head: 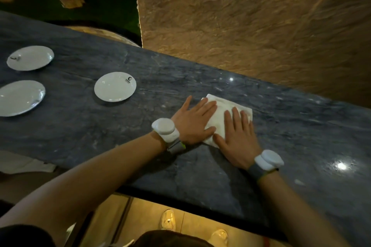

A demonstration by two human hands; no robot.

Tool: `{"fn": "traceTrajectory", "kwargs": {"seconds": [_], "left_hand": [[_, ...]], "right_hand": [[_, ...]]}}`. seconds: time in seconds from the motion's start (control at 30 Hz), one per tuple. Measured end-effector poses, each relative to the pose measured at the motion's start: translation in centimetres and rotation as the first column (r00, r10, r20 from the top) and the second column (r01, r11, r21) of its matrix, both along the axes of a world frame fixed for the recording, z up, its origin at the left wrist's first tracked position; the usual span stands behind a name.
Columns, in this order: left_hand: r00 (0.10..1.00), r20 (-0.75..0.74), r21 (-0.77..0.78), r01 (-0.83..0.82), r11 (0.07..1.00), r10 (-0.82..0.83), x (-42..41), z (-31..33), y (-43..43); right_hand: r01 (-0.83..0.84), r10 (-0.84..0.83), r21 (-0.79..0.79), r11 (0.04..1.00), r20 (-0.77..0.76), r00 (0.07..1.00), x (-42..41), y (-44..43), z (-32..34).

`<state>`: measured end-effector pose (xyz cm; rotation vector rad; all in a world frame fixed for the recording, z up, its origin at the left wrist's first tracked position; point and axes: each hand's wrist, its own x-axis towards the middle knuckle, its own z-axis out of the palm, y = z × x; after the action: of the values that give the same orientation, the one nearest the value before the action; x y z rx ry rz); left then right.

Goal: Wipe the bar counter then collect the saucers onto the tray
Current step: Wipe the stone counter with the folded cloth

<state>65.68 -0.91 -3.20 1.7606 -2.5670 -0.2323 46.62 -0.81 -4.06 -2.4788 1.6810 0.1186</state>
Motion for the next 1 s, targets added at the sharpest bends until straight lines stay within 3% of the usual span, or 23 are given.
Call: {"fn": "traceTrajectory", "kwargs": {"seconds": [0.37,0.8,1.0], "left_hand": [[0.99,-0.058,-0.03,-0.128,0.991,0.126,2.9,-1.1,11.2],[0.985,-0.081,0.08,-0.148,0.986,0.154,9.5,0.0,1.9],[0.98,-0.072,0.02,-0.182,0.983,0.183,11.3,-0.5,0.8]], "right_hand": [[-0.173,0.174,0.036,0.984,-0.04,0.984,2.3,8.5,0.3],[-0.18,0.18,0.03,0.983,-0.006,0.984,9.6,-0.6,1.4],[-0.189,0.189,0.003,0.982,0.023,0.982,11.8,-2.3,1.0]]}}
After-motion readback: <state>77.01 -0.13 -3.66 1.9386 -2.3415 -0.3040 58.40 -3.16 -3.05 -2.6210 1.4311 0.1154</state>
